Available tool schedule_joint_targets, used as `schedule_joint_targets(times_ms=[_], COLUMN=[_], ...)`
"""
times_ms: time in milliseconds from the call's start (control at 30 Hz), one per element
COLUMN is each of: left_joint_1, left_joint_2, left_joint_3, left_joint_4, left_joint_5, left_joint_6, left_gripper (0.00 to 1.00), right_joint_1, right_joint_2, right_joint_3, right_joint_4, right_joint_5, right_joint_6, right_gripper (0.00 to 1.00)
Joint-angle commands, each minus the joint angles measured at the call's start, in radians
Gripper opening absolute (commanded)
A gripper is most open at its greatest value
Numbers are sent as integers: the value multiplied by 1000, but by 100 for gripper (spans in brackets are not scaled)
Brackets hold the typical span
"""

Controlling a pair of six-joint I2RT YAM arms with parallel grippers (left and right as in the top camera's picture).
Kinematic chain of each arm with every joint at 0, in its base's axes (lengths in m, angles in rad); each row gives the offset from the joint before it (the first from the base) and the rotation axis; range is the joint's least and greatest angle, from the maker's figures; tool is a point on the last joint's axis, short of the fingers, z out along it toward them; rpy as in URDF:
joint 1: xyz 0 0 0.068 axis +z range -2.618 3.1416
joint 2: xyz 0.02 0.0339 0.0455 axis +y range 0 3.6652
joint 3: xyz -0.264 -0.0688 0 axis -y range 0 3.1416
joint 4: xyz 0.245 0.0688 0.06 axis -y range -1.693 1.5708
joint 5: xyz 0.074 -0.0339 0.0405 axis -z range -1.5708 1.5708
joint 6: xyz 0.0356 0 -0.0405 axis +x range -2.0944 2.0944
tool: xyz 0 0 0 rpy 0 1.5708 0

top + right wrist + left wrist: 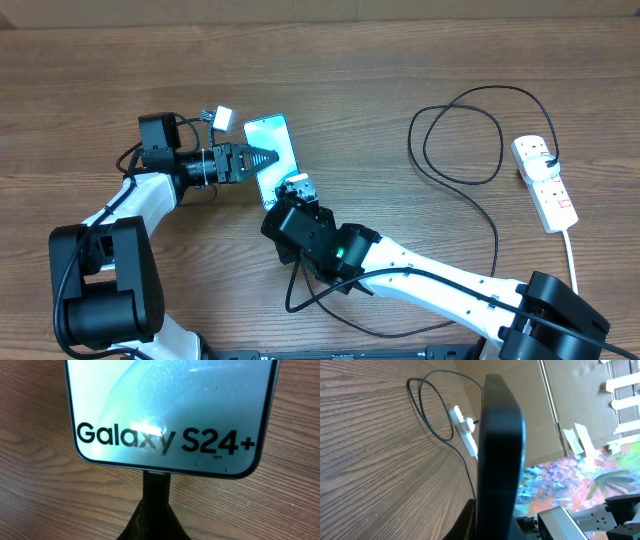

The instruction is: Plug charger to phone and switch on socket

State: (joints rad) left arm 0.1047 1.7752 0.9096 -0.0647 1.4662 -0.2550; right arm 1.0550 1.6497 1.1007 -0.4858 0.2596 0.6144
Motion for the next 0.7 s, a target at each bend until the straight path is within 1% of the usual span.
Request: schedule_joint_targets(times_ms=[0,100,333,667], left_joint_1=[-20,-20,-21,-20], left_joint_2=[-8,-8,-8,-8], left_joint_3=[3,3,2,2], left_joint_4=[-14,-35,-98,-116], left_joint_5=[106,116,116,116], left_joint_6=[9,9,77,100], left_gripper=[4,4,4,4], right_joint_1=[-18,-19,-19,-19], right_joint_2=[-4,-4,-4,-6], right_joint_3=[34,61,73,73], right_joint_4=[46,44,37,37], right_joint_5=[27,27,31,31], right_joint_6=[-21,-21,-21,-21], right_gripper=[4,4,4,4])
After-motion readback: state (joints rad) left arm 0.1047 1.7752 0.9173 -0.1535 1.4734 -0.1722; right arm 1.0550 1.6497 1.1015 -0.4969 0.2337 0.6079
